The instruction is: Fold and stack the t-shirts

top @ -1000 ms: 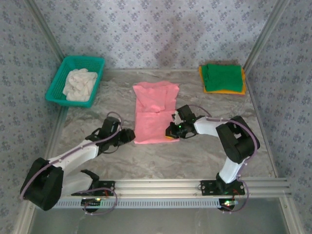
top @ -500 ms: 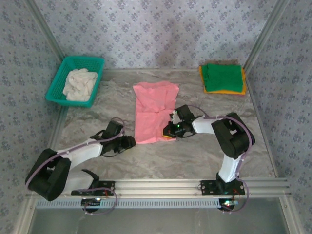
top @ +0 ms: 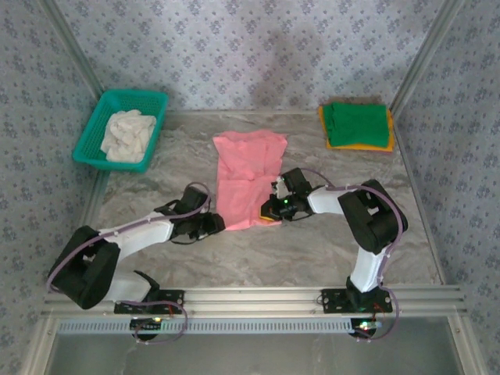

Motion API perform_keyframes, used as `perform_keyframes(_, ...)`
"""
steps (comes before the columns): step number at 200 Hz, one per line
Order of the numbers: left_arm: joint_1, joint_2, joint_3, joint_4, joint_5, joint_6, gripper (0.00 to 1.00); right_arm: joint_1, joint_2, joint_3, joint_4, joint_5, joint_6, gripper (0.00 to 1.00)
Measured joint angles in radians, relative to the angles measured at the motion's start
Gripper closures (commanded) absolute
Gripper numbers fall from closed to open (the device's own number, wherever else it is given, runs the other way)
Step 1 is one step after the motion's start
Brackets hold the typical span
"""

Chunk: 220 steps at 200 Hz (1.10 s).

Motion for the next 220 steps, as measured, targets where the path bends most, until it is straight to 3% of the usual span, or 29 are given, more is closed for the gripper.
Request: perform_keyframes(220, 0.004, 0.166, 0.127, -0.077, -0.002, 0.003, 0.6, -0.002, -0.005, -0.024, 0.043, -0.006, 0.011, 1.0)
